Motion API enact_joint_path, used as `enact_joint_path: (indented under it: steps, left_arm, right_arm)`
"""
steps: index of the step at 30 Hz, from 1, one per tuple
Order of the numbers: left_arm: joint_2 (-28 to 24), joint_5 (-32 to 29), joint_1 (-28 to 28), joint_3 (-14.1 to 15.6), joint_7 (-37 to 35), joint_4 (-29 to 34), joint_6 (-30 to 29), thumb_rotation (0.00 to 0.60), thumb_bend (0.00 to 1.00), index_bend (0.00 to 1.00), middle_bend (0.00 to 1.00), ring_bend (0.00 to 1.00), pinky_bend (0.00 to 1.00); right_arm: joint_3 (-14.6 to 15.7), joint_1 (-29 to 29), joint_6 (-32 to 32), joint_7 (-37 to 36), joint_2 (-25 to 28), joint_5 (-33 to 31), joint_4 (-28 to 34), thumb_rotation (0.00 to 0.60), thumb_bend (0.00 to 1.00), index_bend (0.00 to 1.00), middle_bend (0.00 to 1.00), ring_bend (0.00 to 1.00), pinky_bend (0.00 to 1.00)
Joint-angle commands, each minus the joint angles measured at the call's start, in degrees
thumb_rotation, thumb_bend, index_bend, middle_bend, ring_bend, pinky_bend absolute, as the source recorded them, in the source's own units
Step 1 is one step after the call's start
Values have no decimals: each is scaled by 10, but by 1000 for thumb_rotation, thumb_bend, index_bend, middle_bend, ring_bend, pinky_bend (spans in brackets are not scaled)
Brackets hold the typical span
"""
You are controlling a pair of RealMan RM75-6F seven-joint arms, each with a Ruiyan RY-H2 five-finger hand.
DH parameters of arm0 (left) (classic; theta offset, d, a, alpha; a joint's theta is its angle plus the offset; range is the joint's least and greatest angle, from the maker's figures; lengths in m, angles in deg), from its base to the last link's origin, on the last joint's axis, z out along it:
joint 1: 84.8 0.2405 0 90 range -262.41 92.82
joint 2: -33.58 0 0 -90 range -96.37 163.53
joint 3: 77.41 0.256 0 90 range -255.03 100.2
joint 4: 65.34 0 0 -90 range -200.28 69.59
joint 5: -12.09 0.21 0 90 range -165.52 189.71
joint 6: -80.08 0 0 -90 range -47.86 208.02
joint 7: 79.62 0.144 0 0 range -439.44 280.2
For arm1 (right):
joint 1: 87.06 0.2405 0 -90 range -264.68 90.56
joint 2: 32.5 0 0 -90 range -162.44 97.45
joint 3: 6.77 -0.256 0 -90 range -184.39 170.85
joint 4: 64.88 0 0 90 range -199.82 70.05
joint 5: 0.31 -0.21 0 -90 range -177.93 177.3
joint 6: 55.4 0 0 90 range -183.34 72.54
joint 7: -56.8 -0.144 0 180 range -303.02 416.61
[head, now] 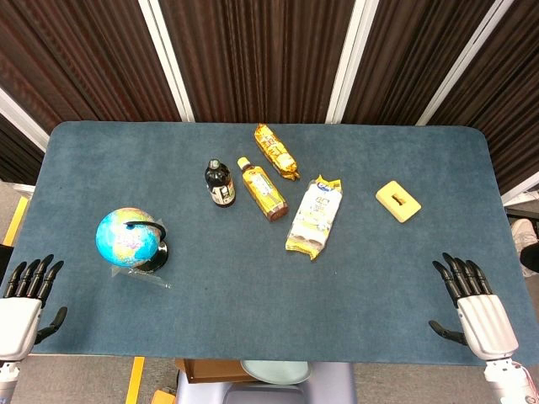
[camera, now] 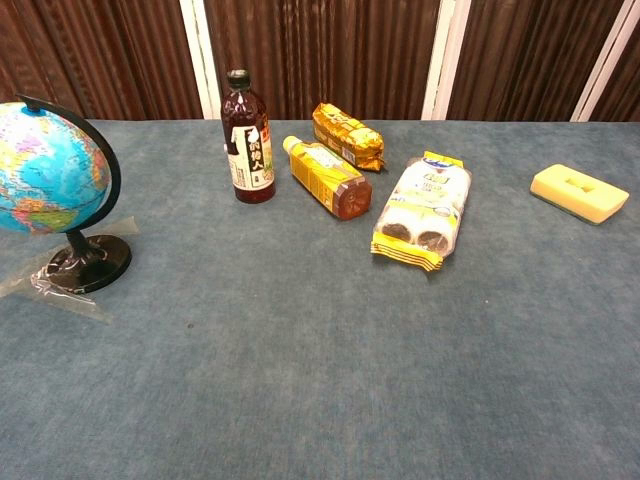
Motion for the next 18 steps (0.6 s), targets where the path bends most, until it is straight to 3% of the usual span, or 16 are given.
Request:
enact_joint_path:
  steps: [1,4,10,14,18]
  left_arm:
    - [1,8,0,0,-8,-3,-9,600,369,0,0,0,0]
    - [9,14,-4,-1,-45,-10,-10,600,363,0,0,0,0]
    - [46,13,-33,-25,-245,-2,-11,600,362,0,0,0,0]
    - [62,-8,-62,-51,-288,25,15,600,362,0,0,0,0]
    - [71,-41,-91,-68,-279,47,65,600,347,0,0,0,0]
  right_arm:
    - [2,0,1,0,0,2,0,600,187,0,0,0,0]
    - [4,-1,-3,-3,2,9,0,600,187,0,0,0,0]
    - [7,-8,-25,-26,8,26,-3,600,187,0,0,0,0]
    - [9,-6,-24,-37,12,31,-5,600,187,0,0,0,0]
    - [15,-5,-24,-47,17,42,-6,600,187,0,0,0,0]
